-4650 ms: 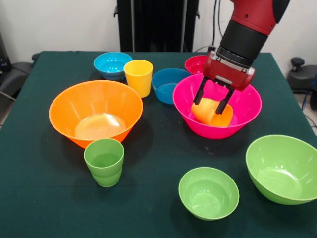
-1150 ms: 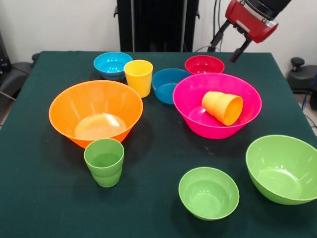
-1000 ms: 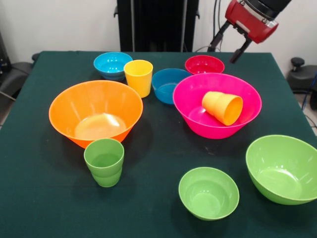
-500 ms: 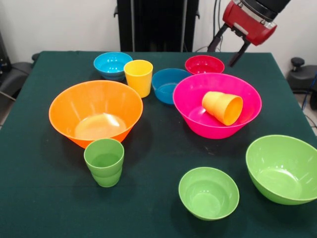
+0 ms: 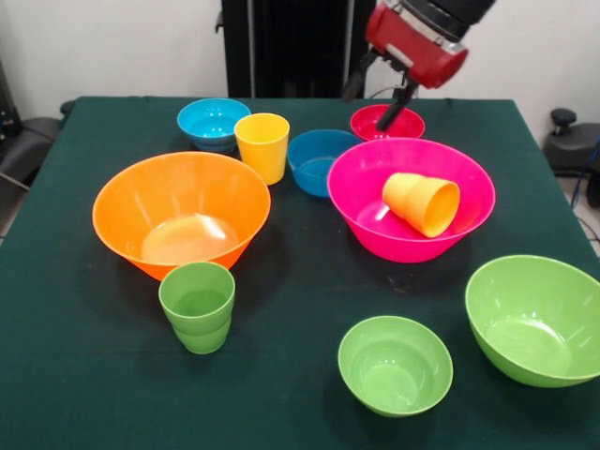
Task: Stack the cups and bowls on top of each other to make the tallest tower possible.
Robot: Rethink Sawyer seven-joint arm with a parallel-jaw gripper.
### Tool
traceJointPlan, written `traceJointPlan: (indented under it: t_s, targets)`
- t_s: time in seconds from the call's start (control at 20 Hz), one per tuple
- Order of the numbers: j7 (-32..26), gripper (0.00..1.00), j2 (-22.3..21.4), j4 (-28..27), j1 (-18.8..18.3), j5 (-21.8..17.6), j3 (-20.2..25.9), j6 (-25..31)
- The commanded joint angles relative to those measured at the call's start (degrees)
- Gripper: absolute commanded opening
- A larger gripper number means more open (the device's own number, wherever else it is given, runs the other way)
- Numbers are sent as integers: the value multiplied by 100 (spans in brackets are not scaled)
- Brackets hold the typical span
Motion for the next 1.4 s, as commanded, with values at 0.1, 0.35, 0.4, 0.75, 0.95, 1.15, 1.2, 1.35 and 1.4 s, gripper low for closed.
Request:
traceJointPlan:
  t_s: [0.1,0.35,0.4,0.75,0.95,1.15,1.2,1.35,1.4]
  targets:
    - [-44,100,-229,684,-343,-636,982,-412]
    - [-23,100,-325,767,-442,-794,1080,-489]
    - [-7,100,-331,773,-450,-813,1090,-504]
    - [0,100,-423,863,-578,-1012,1183,-651]
    - [-37,100,-460,911,-734,-1165,1286,-828]
    - [-86,100,-508,1003,-970,-1371,1420,-1113]
    - [-93,100,-522,1032,-1031,-1424,1456,-1186]
    - [-107,100,-569,1098,-1192,-1580,1553,-1332]
    - [-97,100,-586,1104,-1214,-1621,1569,-1336]
